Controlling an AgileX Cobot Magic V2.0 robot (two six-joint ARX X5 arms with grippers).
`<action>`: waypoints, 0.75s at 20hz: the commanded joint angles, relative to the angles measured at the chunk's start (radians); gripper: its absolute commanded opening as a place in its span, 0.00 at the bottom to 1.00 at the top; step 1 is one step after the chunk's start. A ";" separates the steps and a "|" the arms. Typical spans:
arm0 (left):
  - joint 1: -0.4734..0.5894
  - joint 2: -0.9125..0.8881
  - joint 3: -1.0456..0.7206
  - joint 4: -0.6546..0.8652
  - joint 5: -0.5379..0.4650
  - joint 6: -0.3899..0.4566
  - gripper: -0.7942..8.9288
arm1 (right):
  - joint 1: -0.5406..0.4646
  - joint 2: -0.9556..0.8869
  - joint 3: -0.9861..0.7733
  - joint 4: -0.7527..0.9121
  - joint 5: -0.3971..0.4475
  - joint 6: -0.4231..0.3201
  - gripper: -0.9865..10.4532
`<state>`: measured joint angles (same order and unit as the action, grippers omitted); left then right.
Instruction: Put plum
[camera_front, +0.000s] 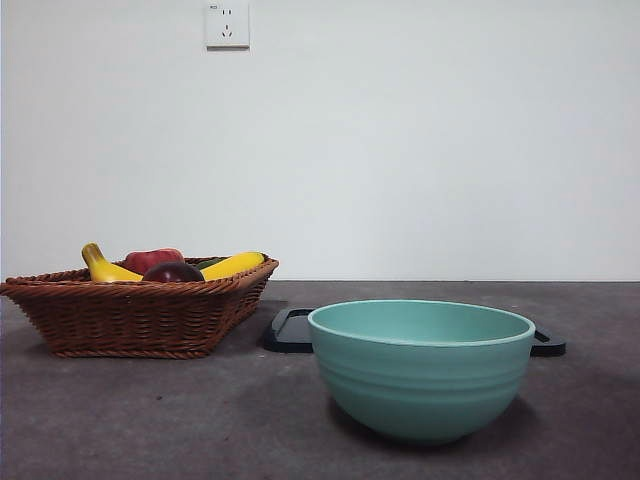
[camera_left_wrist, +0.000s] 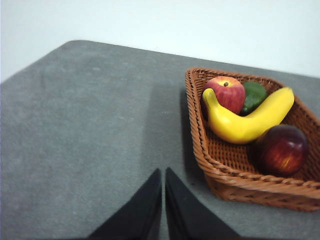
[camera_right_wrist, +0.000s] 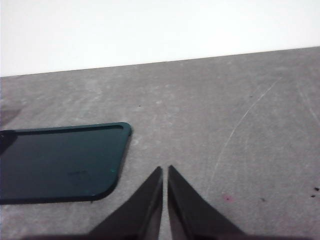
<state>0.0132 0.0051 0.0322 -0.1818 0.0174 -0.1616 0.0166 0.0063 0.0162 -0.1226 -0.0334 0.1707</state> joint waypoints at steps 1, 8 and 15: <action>0.002 -0.002 -0.007 -0.005 -0.002 -0.084 0.09 | -0.001 -0.003 -0.002 0.016 -0.003 0.076 0.09; 0.002 -0.002 0.037 -0.008 0.010 -0.174 0.09 | -0.001 -0.003 0.022 0.018 -0.058 0.138 0.09; 0.002 0.003 0.132 -0.069 0.062 -0.226 0.09 | -0.001 -0.002 0.116 -0.024 -0.075 0.163 0.09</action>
<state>0.0132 0.0059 0.1432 -0.2558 0.0761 -0.3695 0.0166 0.0063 0.1184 -0.1482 -0.1070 0.3126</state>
